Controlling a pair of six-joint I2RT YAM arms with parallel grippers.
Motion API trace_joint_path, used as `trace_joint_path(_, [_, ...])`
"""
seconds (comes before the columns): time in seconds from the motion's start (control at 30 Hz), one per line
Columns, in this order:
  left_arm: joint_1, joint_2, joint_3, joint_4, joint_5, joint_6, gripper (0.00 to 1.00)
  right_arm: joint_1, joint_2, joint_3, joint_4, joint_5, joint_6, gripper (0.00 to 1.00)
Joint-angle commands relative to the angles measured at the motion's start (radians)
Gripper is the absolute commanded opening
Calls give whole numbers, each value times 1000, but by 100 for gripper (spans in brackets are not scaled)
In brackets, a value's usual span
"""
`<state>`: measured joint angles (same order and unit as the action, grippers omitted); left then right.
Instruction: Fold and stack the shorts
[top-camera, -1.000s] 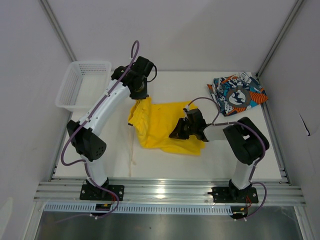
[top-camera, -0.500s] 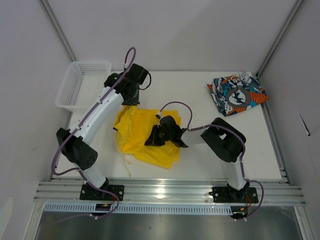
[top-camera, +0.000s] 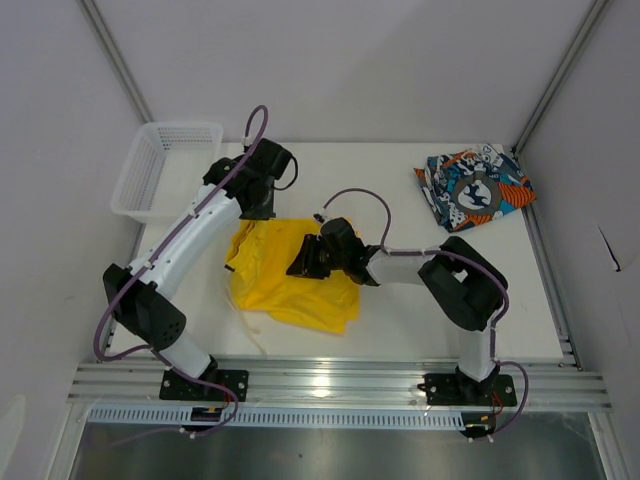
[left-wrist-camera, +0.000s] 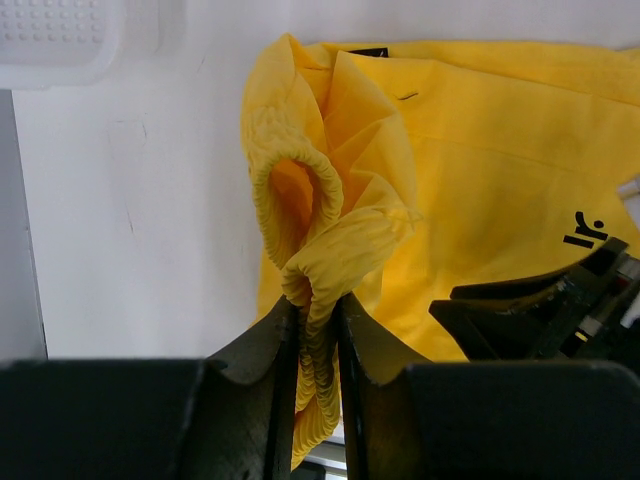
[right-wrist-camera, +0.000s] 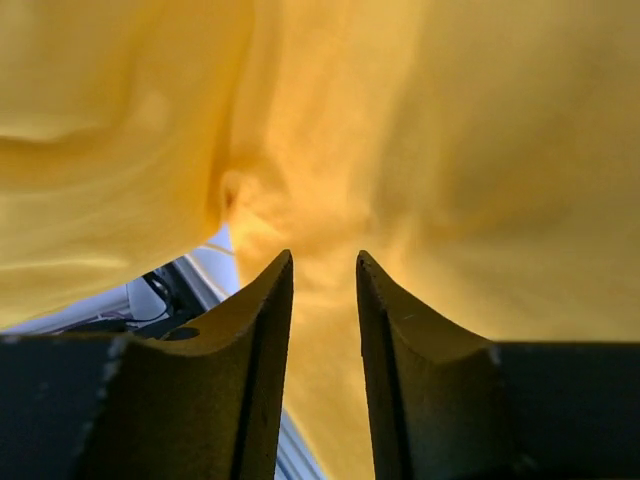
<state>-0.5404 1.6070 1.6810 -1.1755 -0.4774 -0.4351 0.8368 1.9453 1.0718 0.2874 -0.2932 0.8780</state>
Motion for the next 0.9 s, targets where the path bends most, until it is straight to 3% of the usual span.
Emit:
trace_joint_path(0.0, [-7, -18, 23, 27, -30, 15, 22, -13, -139, 39, -74, 46, -51, 36])
trace_joint_path(0.47, [-7, -1, 36, 27, -38, 12, 22, -211, -447, -190, -410, 218, -238, 48])
trace_joint_path(0.87, [-9, 7, 46, 17, -38, 9, 22, -254, -349, -204, -421, 201, -300, 53])
